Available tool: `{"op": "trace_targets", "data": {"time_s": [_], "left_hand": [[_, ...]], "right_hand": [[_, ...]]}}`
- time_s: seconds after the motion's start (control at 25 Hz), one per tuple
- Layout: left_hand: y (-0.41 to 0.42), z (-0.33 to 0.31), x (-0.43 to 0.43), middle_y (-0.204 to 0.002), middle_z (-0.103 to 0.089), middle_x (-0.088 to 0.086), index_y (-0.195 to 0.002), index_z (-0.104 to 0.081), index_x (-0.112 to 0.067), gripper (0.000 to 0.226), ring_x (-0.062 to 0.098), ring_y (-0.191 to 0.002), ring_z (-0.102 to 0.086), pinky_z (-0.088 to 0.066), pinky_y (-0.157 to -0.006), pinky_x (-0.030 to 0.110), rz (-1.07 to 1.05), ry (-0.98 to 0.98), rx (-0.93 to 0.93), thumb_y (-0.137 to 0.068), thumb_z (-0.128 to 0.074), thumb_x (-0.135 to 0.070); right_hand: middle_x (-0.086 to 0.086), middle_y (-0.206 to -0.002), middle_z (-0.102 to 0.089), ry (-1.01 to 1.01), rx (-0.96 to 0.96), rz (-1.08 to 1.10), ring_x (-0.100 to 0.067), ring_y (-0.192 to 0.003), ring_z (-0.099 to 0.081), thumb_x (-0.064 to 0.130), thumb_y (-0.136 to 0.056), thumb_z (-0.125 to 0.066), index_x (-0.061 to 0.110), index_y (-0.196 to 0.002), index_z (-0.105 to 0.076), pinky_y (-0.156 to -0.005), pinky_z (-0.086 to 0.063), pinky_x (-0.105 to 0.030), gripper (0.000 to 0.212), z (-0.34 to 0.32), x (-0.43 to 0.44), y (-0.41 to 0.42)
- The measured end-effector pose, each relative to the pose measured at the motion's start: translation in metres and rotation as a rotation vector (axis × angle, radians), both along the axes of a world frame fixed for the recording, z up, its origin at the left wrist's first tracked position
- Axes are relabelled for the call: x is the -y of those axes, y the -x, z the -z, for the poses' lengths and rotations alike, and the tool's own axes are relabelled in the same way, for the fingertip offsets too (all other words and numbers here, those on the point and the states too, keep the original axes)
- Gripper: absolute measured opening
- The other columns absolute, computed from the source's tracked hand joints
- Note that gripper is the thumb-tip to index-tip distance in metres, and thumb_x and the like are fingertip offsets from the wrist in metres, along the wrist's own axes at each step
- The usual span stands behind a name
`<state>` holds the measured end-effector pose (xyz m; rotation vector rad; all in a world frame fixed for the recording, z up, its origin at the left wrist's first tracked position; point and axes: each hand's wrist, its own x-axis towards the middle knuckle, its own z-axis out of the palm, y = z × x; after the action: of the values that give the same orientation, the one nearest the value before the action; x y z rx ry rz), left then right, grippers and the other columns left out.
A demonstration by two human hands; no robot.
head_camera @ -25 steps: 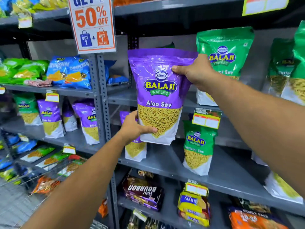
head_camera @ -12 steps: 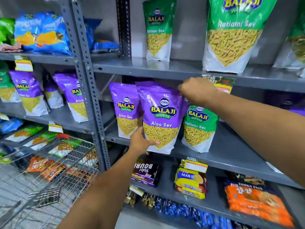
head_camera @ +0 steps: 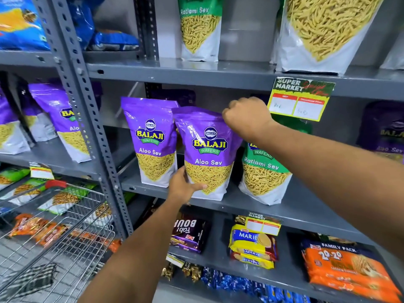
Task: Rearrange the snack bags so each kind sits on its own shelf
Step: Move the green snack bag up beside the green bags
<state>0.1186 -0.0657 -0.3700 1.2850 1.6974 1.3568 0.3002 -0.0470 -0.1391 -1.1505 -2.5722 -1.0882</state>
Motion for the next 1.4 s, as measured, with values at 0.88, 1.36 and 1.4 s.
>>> {"op": "trace_targets", "data": {"time_s": [0.88,1.36,1.4], "left_hand": [[-0.145,-0.001,-0.011,-0.154,-0.028,0.013,-0.149,-0.006,-0.004,0.139,0.025,-0.142,-0.028,-0.026,-0.109,0.026,0.296,0.154,-0.179,-0.046,-0.096,-0.024],[-0.159,-0.002,-0.061,-0.124,-0.058,0.002,-0.120,-0.052,-0.020,0.111,0.020,-0.113,-0.057,-0.049,-0.096,0.040,0.451,0.178,-0.141,-0.020,-0.092,-0.047],[-0.162,-0.004,-0.055,-0.119,-0.058,0.000,-0.113,-0.052,-0.022,0.105,0.018,-0.109,-0.057,-0.050,-0.093,0.039,0.458,0.191,-0.146,-0.019,-0.091,-0.050]], "right_hand": [[-0.011,-0.128,-0.062,0.681,-1.610,0.204,-0.026,-0.116,-0.059,0.037,-0.068,-0.080,0.010,-0.123,-0.054,-0.100,-0.048,-0.039,0.066,0.093,-0.012,-0.147],[0.003,-0.078,-0.074,0.691,-2.230,0.143,-0.012,-0.064,-0.073,0.016,-0.081,-0.071,0.017,-0.080,-0.067,-0.053,-0.057,-0.027,0.004,0.098,-0.061,-0.156],[0.001,-0.078,-0.073,0.658,-2.239,0.180,-0.012,-0.061,-0.072,0.017,-0.080,-0.072,0.016,-0.078,-0.067,-0.053,-0.056,-0.027,0.006,0.097,-0.059,-0.163]]}}
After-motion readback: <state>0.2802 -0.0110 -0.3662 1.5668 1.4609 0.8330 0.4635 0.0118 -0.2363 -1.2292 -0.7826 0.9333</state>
